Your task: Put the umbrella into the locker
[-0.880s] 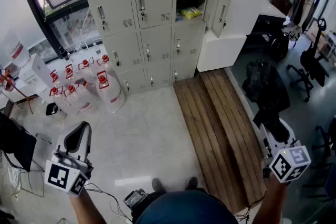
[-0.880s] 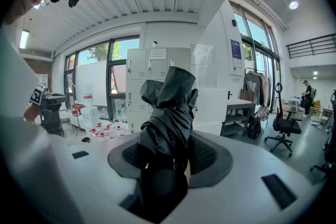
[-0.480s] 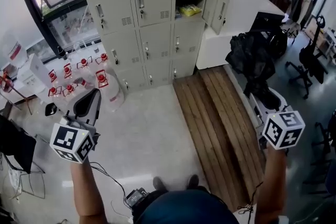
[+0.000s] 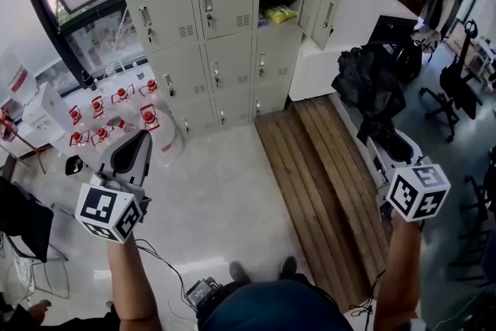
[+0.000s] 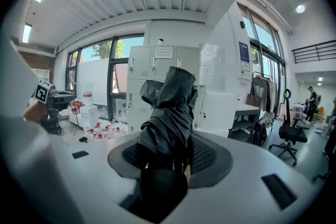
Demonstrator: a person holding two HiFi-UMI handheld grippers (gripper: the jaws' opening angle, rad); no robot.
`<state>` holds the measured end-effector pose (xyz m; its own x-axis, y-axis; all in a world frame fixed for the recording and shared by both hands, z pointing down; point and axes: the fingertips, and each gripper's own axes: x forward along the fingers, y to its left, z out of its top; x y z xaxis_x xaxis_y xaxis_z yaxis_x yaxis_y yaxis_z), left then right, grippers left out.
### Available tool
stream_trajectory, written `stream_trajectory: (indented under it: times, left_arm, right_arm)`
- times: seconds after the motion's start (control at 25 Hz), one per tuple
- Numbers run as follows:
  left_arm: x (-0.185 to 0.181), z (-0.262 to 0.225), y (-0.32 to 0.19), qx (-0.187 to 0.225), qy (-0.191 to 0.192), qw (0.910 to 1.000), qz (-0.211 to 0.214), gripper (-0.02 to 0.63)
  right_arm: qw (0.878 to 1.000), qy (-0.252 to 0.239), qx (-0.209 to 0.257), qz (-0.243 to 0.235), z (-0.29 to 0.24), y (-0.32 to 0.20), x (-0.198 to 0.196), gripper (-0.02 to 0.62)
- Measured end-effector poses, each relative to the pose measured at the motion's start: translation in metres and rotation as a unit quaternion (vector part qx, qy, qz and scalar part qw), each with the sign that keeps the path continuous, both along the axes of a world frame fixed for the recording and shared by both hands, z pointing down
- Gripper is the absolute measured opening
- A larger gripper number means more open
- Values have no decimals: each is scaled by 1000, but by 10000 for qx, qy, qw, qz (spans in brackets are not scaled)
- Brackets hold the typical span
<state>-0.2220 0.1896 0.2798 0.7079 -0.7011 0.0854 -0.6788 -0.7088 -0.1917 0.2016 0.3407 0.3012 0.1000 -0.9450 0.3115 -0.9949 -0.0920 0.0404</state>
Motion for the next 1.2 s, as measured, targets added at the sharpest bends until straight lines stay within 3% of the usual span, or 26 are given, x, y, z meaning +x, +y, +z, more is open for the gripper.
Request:
stream_trajectory:
  times: [0.68, 1.2]
  left_arm:
    - [-26, 0, -3, -25, 164, 9988, 455, 29]
    - [9, 2, -32, -51, 90, 9999, -69, 28]
  right_arm:
    - [9997, -169, 144, 81, -7, -9, -60, 204]
    - [9983, -347, 297, -356, 1, -87, -7, 204]
